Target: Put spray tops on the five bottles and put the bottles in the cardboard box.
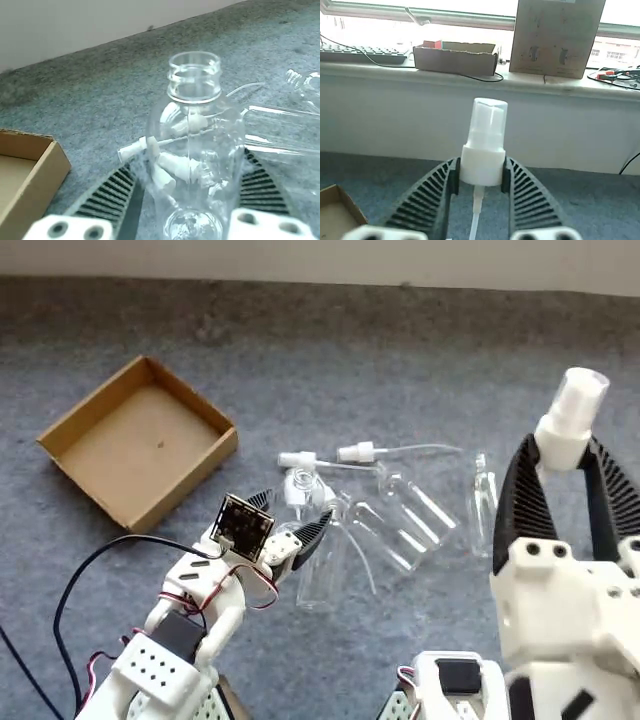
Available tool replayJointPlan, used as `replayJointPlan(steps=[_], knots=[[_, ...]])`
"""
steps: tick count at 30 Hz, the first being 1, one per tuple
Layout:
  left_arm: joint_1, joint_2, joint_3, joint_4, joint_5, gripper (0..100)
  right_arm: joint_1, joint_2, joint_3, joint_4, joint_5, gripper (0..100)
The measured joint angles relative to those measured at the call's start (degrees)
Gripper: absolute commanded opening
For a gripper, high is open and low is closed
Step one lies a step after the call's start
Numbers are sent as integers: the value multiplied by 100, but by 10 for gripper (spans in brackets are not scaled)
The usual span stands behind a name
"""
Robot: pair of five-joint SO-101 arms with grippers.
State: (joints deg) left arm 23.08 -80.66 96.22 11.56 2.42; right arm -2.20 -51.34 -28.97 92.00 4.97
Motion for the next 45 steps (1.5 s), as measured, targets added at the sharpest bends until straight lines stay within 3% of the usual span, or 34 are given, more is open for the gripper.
replayJointPlan(steps=[7,18,25,35,45], knots=[[835,-9,0,-9,-9,175,-9,-967,2497,-967,0,49],[2462,-9,0,-9,-9,175,-18,-3429,6567,-3429,0,49],[3376,-9,0,-9,-9,175,-26,-4765,8308,-4396,-26,49],[3464,-9,0,-9,-9,175,-26,-5292,8642,-4501,-2136,48],[2778,-9,0,-9,-9,175,-220,-5336,8642,-4404,-2418,47]])
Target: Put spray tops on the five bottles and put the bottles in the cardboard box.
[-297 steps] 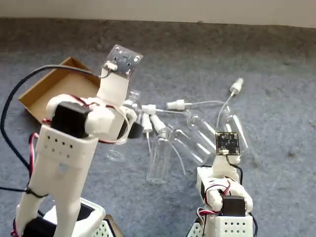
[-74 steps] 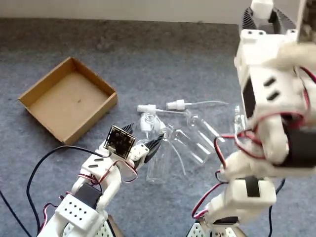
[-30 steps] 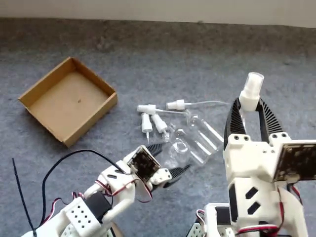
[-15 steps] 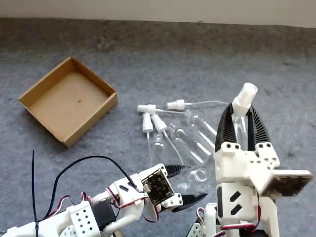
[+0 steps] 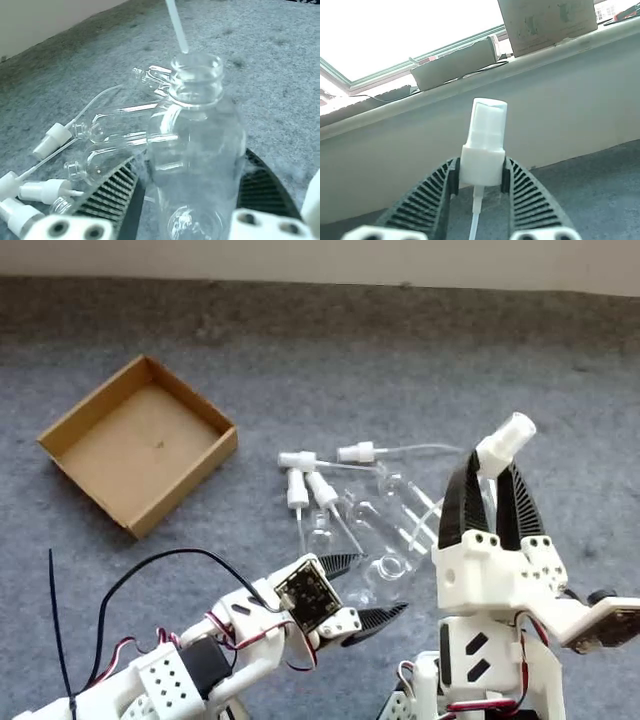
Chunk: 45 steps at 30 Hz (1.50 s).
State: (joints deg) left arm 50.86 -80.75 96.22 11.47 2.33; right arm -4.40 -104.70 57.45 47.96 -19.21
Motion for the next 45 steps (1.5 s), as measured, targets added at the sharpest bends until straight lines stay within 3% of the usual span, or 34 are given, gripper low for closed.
replayJointPlan(steps=[6,19,24,45], knots=[[-211,0,0,0,0,175,-791,-18,-519,448,0,47],[-220,0,0,0,0,175,-826,-26,-826,475,0,47],[-220,0,0,0,0,175,-826,-26,-826,44,0,47],[-220,0,0,0,0,175,-870,-18,79,-97,0,47]])
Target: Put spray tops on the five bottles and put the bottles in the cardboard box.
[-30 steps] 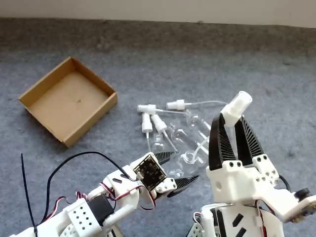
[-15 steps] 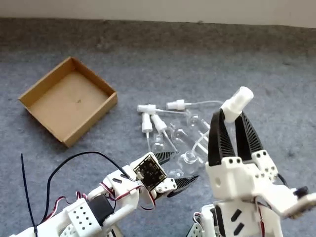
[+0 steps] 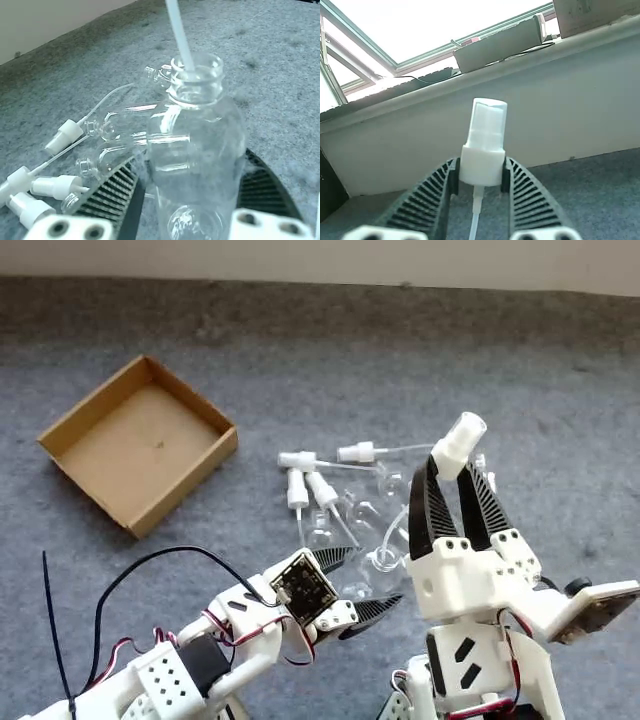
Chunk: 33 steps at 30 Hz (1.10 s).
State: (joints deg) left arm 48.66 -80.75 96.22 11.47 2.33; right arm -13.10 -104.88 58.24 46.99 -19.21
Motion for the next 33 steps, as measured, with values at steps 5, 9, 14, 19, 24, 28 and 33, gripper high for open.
replayJointPlan(steps=[5,9,14,19,24,28,33], knots=[[0,0,0,0,0,175,0,0,0,343,0,48],[-53,0,0,0,0,175,0,0,0,756,0,48],[-387,0,0,0,0,175,0,0,0,1213,0,48],[-466,0,0,0,0,175,0,0,0,1530,0,49],[-466,0,0,0,0,175,-695,0,0,1591,0,49],[-466,0,0,0,0,175,-1407,0,0,1591,0,49],[-466,0,0,0,0,175,-1521,0,0,1600,0,49]])
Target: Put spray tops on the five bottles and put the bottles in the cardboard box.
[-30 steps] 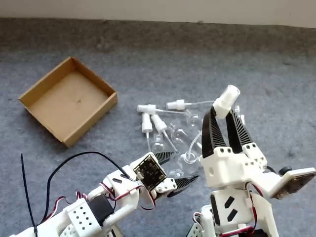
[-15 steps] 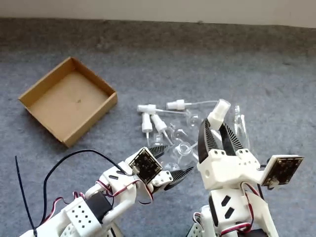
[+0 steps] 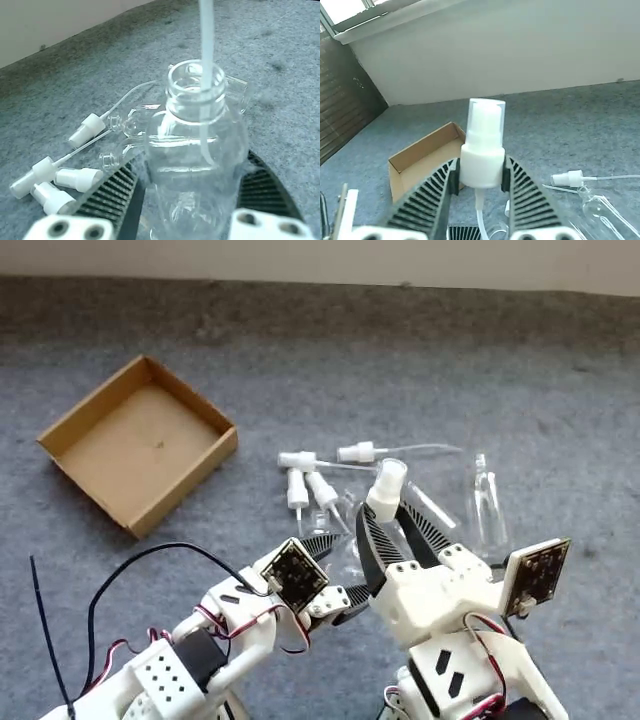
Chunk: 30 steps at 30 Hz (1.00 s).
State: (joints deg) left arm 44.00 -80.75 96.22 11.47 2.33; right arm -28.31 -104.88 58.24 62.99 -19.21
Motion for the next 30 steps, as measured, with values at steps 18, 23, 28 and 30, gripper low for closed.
replayJointPlan(steps=[18,23,28,30], knots=[[-35,0,0,0,0,175,0,0,0,9,1688,49],[-35,0,0,0,0,175,0,0,0,9,1732,49],[-35,0,0,0,0,175,-9,0,0,396,1732,50],[-35,0,0,0,9,175,-9,0,0,563,1732,54]])
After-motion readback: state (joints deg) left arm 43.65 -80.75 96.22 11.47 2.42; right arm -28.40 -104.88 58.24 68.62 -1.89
